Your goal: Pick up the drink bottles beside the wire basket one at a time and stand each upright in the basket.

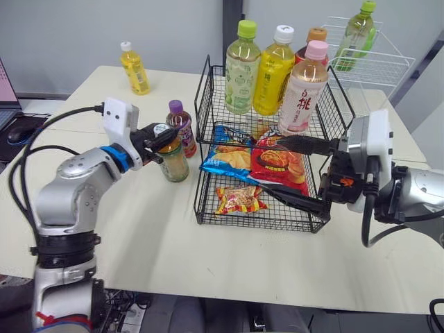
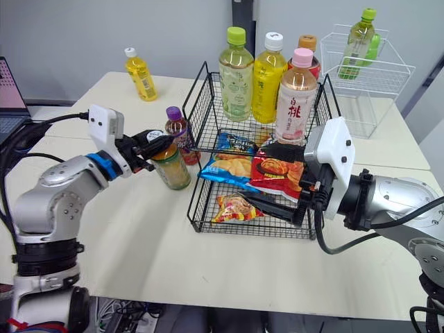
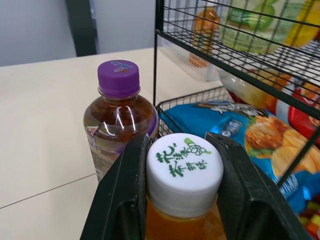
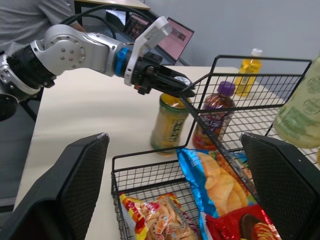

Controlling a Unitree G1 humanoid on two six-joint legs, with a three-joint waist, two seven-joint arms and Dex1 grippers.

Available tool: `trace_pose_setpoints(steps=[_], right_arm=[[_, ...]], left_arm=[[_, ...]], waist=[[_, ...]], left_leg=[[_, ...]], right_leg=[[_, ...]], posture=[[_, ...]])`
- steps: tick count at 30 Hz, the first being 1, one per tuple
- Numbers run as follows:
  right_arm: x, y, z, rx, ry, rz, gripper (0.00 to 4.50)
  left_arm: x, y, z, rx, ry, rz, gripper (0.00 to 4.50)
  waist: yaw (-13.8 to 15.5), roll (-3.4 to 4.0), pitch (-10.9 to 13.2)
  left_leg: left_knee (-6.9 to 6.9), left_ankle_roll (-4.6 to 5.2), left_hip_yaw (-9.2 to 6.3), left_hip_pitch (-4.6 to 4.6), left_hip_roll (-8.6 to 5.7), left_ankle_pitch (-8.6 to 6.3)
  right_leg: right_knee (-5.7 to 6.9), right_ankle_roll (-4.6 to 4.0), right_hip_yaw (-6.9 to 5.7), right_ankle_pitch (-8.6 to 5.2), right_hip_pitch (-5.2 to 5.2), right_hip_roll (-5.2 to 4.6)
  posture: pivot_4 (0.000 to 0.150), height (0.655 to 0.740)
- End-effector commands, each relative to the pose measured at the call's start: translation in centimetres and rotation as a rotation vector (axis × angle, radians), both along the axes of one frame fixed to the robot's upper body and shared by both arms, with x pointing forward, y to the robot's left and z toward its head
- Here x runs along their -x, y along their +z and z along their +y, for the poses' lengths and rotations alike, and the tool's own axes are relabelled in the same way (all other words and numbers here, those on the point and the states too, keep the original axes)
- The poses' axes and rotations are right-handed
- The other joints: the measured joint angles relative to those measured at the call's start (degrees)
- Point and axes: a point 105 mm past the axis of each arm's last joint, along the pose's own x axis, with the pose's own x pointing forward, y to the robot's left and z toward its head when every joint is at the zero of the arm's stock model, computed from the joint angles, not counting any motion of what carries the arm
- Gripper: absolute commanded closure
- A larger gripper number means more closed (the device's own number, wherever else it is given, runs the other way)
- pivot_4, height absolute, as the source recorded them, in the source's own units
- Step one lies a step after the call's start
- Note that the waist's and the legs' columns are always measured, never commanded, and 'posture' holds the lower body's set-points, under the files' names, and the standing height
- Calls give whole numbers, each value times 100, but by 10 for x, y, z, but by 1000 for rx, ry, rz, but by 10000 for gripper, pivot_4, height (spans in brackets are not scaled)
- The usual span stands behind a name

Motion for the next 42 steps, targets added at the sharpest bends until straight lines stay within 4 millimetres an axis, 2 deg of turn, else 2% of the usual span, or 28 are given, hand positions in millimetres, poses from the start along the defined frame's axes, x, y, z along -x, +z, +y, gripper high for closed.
trace_pose_setpoints(steps=[1,4,6,9,14,17,22,25,30,36,42], right_arm=[[4,14,-6,-12,-1,-97,0],[4,14,-9,-7,3,-104,0],[7,12,-14,6,17,-73,0],[8,12,-20,11,17,-50,0],[7,12,-24,16,-7,-50,0],[5,16,-27,-1,-36,-66,0],[5,18,-32,0,-81,-83,0],[6,18,-35,8,-113,-90,0],[8,19,-38,2,-157,-97,0],[3,16,-44,25,-246,-107,0],[-1,16,-47,20,-299,-113,0]], left_arm=[[23,85,2,20,-102,-198,31089],[32,123,3,44,-167,-228,31091],[36,155,-3,68,-235,-252,31091],[41,185,-14,85,-330,-265,31091],[45,218,-42,107,-488,-273,31091],[44,234,-72,135,-611,-275,31092],[34,229,-118,114,-760,-236,31092],[23,215,-144,75,-804,-219,31092],[4,190,-175,38,-829,-216,31092],[-5,165,-200,-10,-870,-194,31092],[-13,152,-204,-51,-855,-180,31092]], waist=[[10,-9,5],[33,-18,9],[48,-18,9],[75,-18,9],[76,-17,10],[83,-17,10],[73,-14,11],[62,-10,14],[-6,-7,16],[-9,-1,19],[-8,-1,19]], left_leg=[[0,0,-3,-3,1,0],[1,0,-9,-9,-1,0],[0,1,-3,-9,-10,-1],[0,4,0,-8,-13,-3],[1,5,-2,-7,-12,-3],[3,5,-5,-9,-10,-3],[2,6,1,-14,-13,-4],[2,6,0,-15,-12,-3],[2,5,2,-17,-13,-3],[1,5,3,-18,-15,-3],[1,6,2,-18,-16,-3]], right_leg=[[-1,0,-3,0,0,1],[-7,0,-11,0,-1,3],[-14,1,-7,0,2,-2],[-23,1,-6,0,4,-5],[-12,1,-9,-1,3,-4],[-10,0,-13,-1,1,-2],[-14,0,-4,-1,-4,-4],[-11,0,-4,-1,-5,-4],[-10,0,2,-1,-8,-4],[-10,1,5,-2,-10,-3],[-10,1,4,-2,-9,-3]], posture=[[1500,6736],[1500,6736],[1500,6736],[1500,6736],[1500,6736],[1500,6736],[1500,6736],[1500,6736],[1500,6736],[1500,6736],[1500,6736]])
